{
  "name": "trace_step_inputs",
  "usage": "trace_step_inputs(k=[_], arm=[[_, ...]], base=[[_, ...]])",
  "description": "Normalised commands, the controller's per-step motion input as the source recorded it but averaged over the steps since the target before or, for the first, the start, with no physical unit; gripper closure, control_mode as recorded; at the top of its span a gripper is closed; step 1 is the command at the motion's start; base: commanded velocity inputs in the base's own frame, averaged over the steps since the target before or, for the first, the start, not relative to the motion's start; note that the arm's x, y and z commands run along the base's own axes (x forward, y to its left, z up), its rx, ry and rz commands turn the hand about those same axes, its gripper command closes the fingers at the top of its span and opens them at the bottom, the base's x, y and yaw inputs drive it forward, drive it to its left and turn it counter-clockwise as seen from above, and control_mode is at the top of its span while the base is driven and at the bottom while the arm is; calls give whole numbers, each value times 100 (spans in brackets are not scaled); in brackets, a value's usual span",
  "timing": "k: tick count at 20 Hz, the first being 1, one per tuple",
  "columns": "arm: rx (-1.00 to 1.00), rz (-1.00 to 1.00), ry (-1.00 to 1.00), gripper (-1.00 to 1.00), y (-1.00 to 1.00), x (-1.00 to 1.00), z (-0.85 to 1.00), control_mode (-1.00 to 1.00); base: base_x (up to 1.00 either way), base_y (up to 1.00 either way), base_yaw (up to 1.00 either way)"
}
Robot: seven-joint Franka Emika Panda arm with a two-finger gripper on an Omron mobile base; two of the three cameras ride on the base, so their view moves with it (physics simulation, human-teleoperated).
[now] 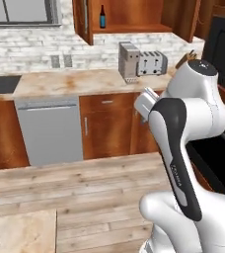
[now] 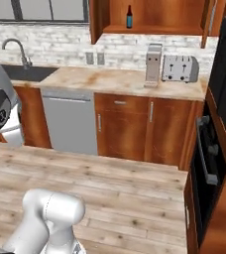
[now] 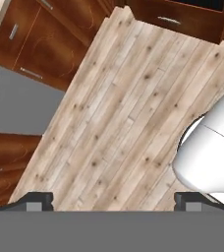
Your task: Open the cabinet directly in front. Then move the beer and the cup to the dining counter with the candle on it.
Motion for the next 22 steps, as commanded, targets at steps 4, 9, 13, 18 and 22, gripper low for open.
trace_step_inputs(k=[4, 9, 13, 18, 22], arm=[[0, 0, 0, -100, 0, 0, 0, 100], [0, 0, 0, -100, 0, 0, 0, 100], [0, 0, 0, -100, 0, 0, 0, 100], [0, 0, 0, -100, 0, 0, 0, 100], [0, 0, 0, -100, 0, 0, 0, 100]], base=[[100, -91, -14], [100, -25, 0], [100, -2, 0], [100, -32, 0], [100, -46, 0]])
